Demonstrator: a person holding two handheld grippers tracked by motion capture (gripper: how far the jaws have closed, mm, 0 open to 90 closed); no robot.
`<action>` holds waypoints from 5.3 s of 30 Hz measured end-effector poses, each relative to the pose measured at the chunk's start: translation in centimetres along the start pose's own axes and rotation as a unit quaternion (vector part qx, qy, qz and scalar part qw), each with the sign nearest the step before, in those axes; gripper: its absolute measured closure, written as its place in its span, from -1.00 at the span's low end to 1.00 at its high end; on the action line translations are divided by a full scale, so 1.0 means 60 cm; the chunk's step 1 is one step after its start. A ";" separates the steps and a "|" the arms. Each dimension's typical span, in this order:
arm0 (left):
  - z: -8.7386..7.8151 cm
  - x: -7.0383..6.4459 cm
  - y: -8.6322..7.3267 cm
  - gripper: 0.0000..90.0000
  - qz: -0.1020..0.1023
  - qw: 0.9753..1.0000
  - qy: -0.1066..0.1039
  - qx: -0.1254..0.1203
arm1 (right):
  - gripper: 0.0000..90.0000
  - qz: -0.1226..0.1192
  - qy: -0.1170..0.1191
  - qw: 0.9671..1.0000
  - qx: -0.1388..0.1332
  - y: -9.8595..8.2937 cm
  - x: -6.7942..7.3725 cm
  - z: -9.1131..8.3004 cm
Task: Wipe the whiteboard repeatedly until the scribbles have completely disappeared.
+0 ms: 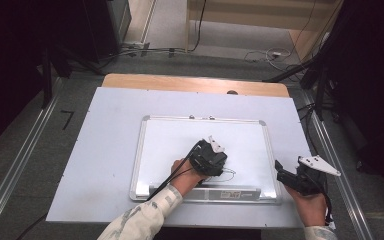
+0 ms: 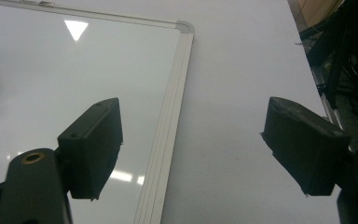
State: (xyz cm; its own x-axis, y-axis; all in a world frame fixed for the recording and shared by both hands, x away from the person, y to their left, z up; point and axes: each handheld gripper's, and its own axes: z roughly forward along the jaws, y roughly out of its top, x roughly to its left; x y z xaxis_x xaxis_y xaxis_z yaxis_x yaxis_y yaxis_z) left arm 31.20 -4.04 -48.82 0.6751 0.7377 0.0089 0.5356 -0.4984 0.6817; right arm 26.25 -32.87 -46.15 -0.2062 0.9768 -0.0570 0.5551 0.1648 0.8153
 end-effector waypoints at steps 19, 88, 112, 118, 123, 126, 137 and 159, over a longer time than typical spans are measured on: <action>0.025 -0.037 0.028 -0.10 0.014 1.000 -0.013 0.004 | -0.59 0.001 0.001 1.000 -0.001 0.000 0.000 -0.001; 0.056 -0.086 0.063 -0.11 0.032 0.999 -0.022 0.013 | -0.59 0.009 -0.002 1.000 -0.003 -0.004 -0.011 -0.008; -0.011 0.012 -0.010 -0.11 -0.002 1.000 0.007 0.021 | -0.59 0.010 -0.005 1.000 -0.001 -0.007 -0.014 -0.010; -0.027 0.033 -0.028 -0.11 -0.010 1.000 0.014 0.024 | -0.59 0.010 -0.006 1.000 0.000 -0.006 -0.009 -0.010; -0.039 0.051 -0.042 -0.11 -0.017 0.999 0.020 0.021 | -0.59 0.009 -0.006 1.000 0.001 -0.007 -0.011 -0.010; -0.046 0.062 -0.051 -0.11 -0.020 0.999 0.023 0.019 | -0.59 0.009 -0.006 1.000 0.000 -0.007 -0.011 -0.010; -0.056 0.077 -0.061 -0.11 -0.019 0.999 0.021 0.021 | -0.59 0.010 -0.006 1.000 0.000 -0.007 -0.011 -0.010; -0.088 0.129 -0.100 -0.11 -0.046 0.998 0.044 0.014 | -0.59 0.009 -0.007 1.000 0.000 -0.007 -0.011 -0.010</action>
State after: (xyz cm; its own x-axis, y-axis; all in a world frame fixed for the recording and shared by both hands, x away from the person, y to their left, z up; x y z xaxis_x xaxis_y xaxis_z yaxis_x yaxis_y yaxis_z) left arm 30.54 7.07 -49.00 0.5766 0.8169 0.0124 0.6079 -0.4391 0.6616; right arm 25.68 -33.65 -46.12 -0.1848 0.9815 -0.0511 0.5592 0.1478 0.8157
